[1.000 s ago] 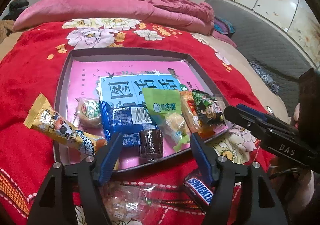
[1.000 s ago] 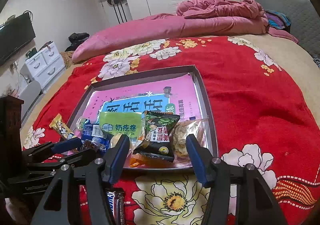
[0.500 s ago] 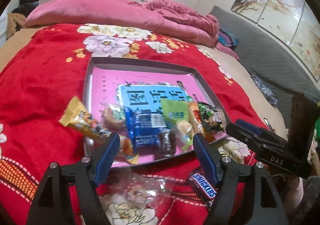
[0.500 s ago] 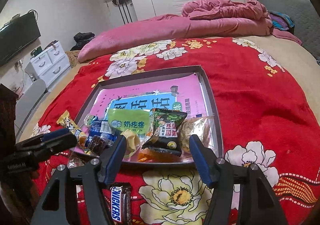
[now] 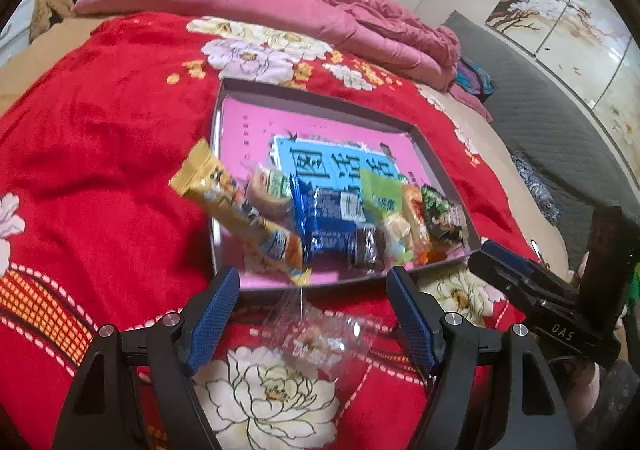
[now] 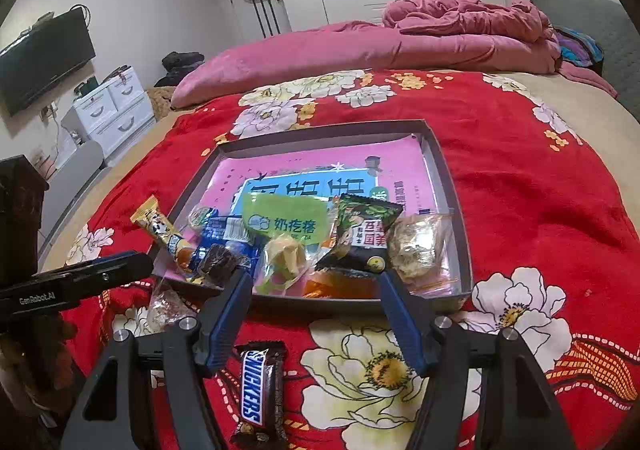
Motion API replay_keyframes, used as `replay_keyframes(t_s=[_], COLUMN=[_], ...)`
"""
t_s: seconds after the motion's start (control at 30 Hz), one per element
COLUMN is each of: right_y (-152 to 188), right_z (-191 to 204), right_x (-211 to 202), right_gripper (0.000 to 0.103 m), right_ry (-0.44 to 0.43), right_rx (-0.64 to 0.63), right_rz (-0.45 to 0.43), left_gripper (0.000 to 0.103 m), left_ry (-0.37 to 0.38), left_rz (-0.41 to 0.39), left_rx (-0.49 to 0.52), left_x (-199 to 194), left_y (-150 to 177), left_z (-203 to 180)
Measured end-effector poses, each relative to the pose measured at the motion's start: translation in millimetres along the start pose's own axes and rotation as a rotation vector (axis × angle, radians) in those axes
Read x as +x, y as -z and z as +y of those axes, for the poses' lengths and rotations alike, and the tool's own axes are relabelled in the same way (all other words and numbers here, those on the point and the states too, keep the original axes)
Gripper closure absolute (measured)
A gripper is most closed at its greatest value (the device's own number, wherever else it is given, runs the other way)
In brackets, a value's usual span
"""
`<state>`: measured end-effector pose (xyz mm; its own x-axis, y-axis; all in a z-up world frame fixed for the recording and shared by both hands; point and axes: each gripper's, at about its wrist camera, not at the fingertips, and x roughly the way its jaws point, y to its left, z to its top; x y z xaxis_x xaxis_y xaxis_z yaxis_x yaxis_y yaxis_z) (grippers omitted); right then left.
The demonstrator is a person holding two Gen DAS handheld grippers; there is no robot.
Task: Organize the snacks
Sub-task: 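Move the left tool to the clear pastry bag while the right tool reaches the Snickers bar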
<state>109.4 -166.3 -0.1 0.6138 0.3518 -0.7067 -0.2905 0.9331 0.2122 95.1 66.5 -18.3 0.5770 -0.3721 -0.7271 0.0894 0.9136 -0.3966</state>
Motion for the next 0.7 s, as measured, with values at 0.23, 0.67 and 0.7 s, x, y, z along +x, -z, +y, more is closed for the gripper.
replay_keyframes(t_s=[0.23, 0.67, 0.7], right_y=[5, 18, 20], right_z=[0, 7, 8], right_x=[-1, 1, 2], right_gripper=[0.037, 0.033, 0.033], right_ry=[-0.006, -0.019, -0.021], right_rx=[-0.002, -0.037, -0.042], right_rz=[0.014, 0.063, 0.072], left_gripper=[0.026, 0.026, 0.026], left_ry=[-0.023, -0.053, -0.053], left_rz=[0.066, 0.129, 0.131], left_rx=[0.025, 0.007, 0.007], left_x=[7, 22, 22], left_y=[14, 29, 29], left_z=[-4, -6, -6])
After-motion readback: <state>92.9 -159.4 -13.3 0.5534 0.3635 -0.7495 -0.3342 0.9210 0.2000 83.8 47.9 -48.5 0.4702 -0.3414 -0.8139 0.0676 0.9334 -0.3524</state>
